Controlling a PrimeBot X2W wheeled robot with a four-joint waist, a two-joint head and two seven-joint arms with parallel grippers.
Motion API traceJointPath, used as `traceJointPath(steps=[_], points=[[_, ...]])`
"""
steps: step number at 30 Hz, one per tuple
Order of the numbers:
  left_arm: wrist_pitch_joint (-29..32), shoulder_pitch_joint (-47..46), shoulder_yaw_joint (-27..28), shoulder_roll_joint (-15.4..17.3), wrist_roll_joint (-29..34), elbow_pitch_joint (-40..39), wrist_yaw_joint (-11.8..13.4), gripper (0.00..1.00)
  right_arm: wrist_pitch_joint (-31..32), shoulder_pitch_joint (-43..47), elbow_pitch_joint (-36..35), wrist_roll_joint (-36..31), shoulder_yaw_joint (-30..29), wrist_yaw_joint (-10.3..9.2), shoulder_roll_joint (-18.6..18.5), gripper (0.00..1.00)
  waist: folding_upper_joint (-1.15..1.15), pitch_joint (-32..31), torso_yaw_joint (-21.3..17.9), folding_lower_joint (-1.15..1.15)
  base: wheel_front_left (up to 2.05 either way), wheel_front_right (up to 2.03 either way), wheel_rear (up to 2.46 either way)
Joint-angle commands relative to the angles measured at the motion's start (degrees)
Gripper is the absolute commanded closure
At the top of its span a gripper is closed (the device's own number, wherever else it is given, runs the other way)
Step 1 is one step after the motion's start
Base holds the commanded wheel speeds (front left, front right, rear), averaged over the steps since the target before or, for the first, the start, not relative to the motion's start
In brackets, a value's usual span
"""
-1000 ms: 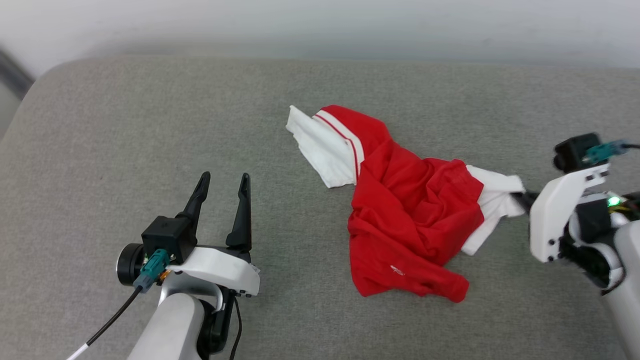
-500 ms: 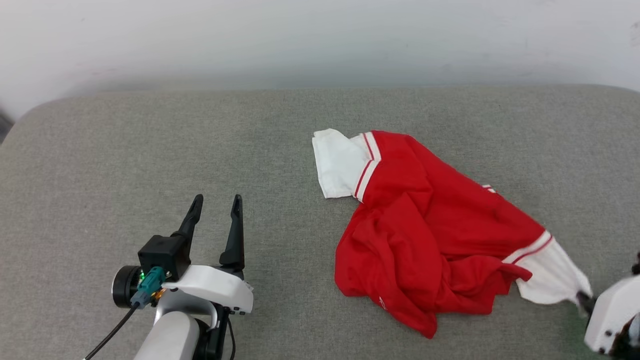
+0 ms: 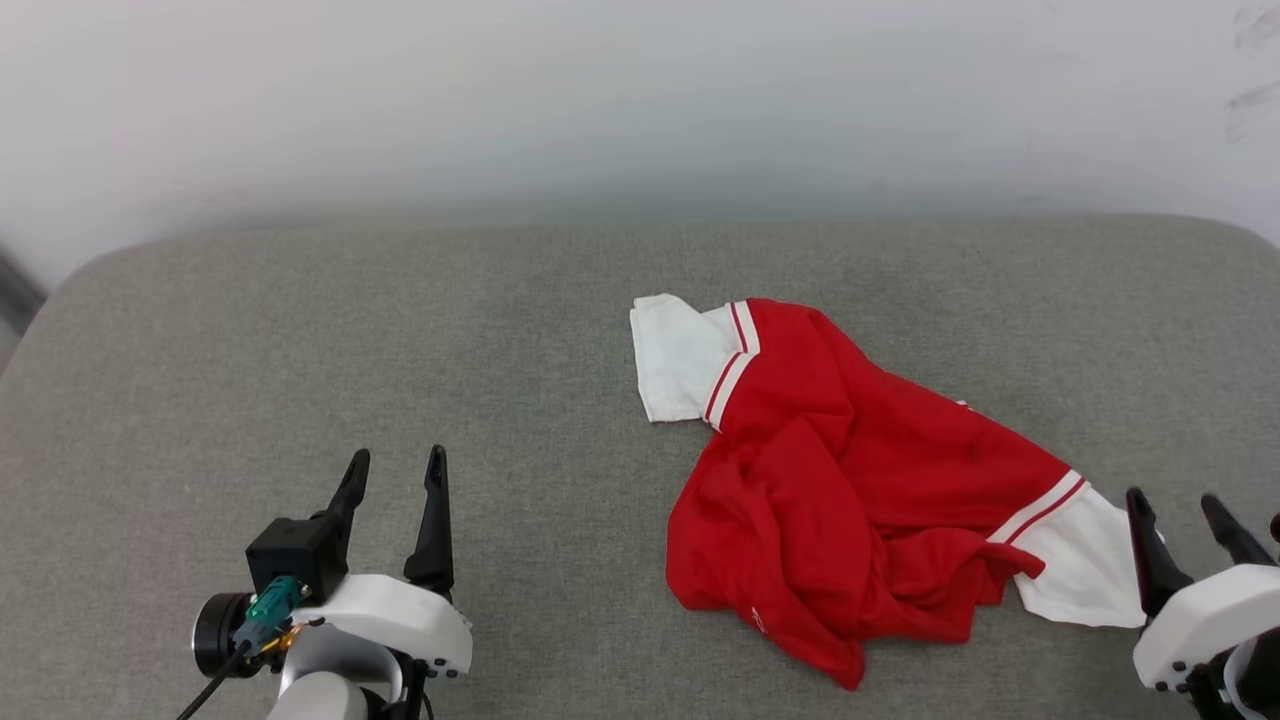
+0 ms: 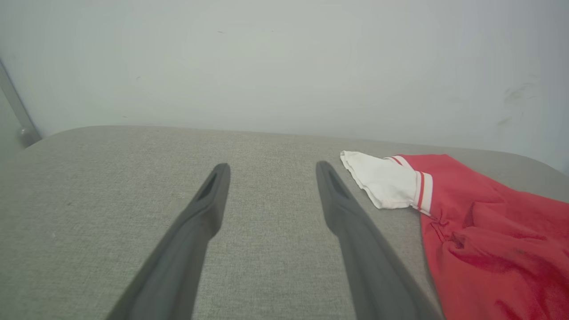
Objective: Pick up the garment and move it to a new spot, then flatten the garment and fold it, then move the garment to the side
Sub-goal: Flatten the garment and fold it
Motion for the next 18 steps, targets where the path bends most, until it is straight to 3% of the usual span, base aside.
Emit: traceJointPath(steps=[1,8,18], points=[[0.2,0.6,0.1,0.2,-0.2,-0.1,0.0,0.00,-1.2,0.6,-1.2,-0.7,0.2,-0.02,0.5,0.00,0.00,-0.8,-0.2,0.00,0.00,0.00,0.00],[2.6,2.1,0.4,2.0,-0.5,-1.3,0.7,0.00,-5.5,3.7,-10.5,-4.8,4.1,-0.02,4.3,0.00,0.00,-3.1,-0.8,0.00,0.00,0.00,0.00],[6.3,-0.6,-1.2,3.2,-0.5,-2.6,-0.2,0.00,-3.5,8.2,-18.9,-5.5,8.0,-0.02,7.5,0.00,0.00,-3.1,-2.7,0.00,0.00,0.00,0.00]])
